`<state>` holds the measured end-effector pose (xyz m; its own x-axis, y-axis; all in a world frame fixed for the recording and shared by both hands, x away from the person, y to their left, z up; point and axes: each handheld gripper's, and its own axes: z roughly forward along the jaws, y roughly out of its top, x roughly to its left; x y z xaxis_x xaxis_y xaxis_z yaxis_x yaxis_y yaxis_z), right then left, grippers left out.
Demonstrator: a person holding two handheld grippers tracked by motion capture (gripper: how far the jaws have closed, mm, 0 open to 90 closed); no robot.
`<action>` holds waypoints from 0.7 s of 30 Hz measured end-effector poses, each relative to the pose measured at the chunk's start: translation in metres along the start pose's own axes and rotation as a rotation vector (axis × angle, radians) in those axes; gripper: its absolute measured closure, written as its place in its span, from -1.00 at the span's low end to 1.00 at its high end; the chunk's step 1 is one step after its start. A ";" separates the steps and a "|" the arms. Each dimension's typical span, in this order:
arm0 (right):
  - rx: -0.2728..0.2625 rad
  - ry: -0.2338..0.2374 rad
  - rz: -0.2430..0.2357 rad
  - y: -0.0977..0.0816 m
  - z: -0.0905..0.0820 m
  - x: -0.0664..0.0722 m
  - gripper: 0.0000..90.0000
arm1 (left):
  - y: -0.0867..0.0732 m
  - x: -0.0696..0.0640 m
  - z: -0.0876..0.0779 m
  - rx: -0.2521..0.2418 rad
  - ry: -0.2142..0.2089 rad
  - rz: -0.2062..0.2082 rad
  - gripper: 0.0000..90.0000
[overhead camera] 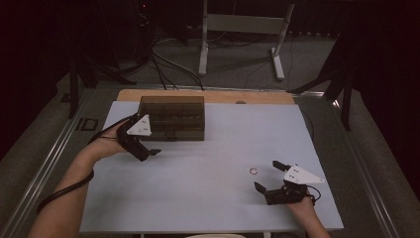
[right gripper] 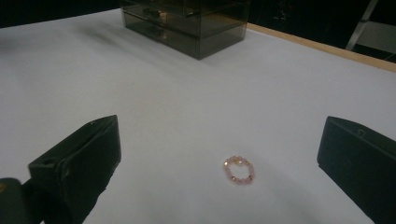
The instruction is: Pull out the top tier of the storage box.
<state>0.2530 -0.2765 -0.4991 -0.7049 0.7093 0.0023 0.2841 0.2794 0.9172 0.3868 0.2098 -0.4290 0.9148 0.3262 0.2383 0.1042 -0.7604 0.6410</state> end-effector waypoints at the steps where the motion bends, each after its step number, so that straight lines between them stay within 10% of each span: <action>1: 0.000 0.001 0.000 0.000 0.000 0.000 -1.00 | 0.000 0.002 0.000 -0.007 -0.005 -0.020 -0.88; 11: -0.006 0.012 0.003 0.000 0.000 -0.001 -1.00 | 0.002 0.013 -0.005 -0.071 -0.050 -0.100 -0.88; 21: -0.012 0.020 0.010 0.000 0.000 -0.001 -1.00 | -0.004 0.014 -0.002 -0.071 -0.039 -0.042 -0.60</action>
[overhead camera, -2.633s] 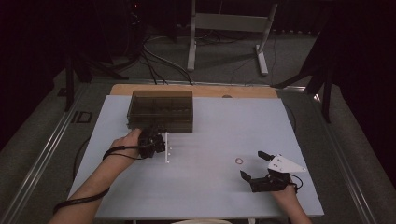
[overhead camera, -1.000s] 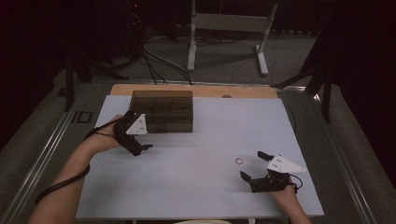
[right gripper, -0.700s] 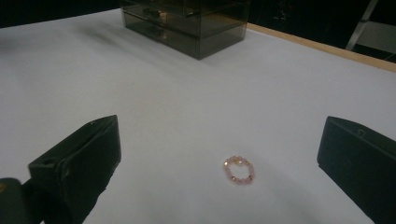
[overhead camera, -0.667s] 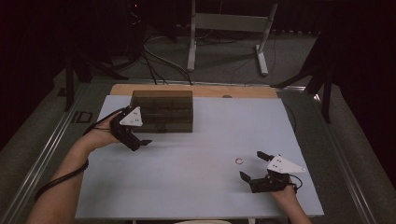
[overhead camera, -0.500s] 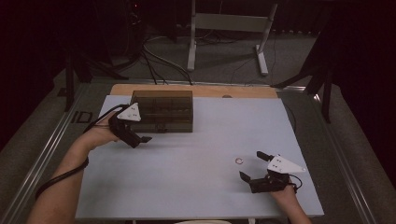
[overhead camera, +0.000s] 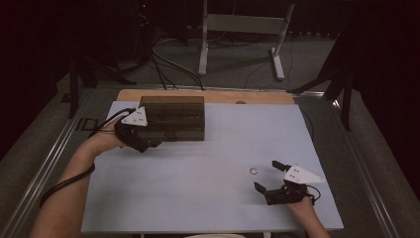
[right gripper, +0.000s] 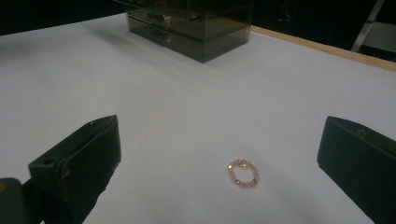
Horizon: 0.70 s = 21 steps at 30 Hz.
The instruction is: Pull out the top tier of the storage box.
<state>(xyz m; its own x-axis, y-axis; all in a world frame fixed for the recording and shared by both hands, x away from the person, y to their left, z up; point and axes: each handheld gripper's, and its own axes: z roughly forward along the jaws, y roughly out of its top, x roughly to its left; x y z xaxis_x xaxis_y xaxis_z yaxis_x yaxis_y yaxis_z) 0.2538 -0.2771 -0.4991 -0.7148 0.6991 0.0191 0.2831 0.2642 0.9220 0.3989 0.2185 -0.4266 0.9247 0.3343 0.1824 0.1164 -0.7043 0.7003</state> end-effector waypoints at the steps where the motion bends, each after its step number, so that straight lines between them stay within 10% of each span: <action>1: 0.000 0.000 0.002 0.000 0.000 0.000 -1.00 | -0.001 0.000 0.000 0.003 0.013 0.005 -0.44; 14: 0.000 0.001 0.001 0.000 0.000 0.000 -1.00 | -0.008 0.016 0.008 0.100 0.024 0.068 0.51; 21: -0.001 -0.001 0.000 0.000 0.000 -0.001 -1.00 | -0.004 0.021 0.016 0.146 -0.022 0.092 0.69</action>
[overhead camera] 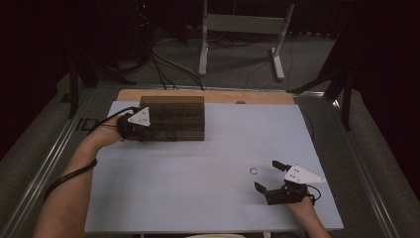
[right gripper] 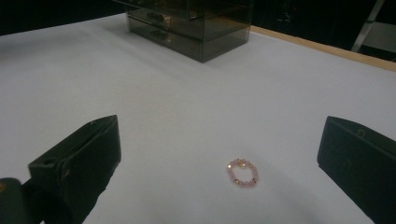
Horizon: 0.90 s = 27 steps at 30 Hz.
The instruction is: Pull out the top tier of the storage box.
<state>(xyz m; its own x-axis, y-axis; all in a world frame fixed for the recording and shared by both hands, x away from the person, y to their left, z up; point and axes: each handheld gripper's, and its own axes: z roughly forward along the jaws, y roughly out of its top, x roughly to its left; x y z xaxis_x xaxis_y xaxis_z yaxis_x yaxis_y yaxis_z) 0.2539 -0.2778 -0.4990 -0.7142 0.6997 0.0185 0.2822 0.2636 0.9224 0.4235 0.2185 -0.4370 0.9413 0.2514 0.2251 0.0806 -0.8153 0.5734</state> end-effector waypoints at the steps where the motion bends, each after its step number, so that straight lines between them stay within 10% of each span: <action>1: 0.001 -0.001 0.000 0.000 0.000 0.000 -1.00 | 0.001 0.000 0.001 0.003 0.001 0.010 0.74; 27: 0.002 0.000 -0.004 0.000 0.000 0.000 -1.00 | 0.006 0.005 0.000 0.040 -0.131 0.104 0.93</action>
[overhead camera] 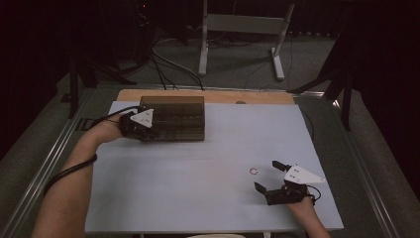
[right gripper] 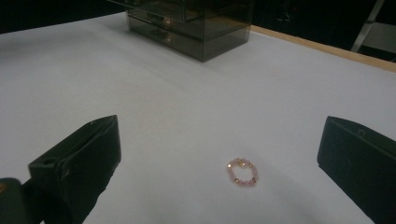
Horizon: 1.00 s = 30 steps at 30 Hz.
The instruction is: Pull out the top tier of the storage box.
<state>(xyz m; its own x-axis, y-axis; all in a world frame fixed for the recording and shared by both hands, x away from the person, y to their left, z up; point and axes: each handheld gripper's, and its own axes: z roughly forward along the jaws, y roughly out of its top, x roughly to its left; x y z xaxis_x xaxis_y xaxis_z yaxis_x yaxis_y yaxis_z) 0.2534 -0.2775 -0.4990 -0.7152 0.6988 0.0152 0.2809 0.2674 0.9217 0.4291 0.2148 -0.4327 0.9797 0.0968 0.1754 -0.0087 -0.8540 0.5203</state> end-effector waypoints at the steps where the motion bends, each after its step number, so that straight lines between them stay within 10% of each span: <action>1: 0.002 0.001 -0.002 0.000 0.000 0.000 -1.00 | -0.001 -0.002 0.000 -0.007 -0.005 0.010 0.93; 30: -0.001 0.002 0.003 0.001 0.002 0.000 -1.00 | -0.003 -0.025 -0.005 -0.011 -0.051 0.042 0.96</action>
<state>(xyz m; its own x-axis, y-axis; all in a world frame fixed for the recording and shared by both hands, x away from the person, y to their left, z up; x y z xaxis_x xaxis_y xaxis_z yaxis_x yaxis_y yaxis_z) 0.2546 -0.2764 -0.4991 -0.7157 0.6982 0.0183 0.2821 0.2650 0.9221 0.4034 0.2178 -0.4343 0.9873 0.0342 0.1550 -0.0526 -0.8508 0.5229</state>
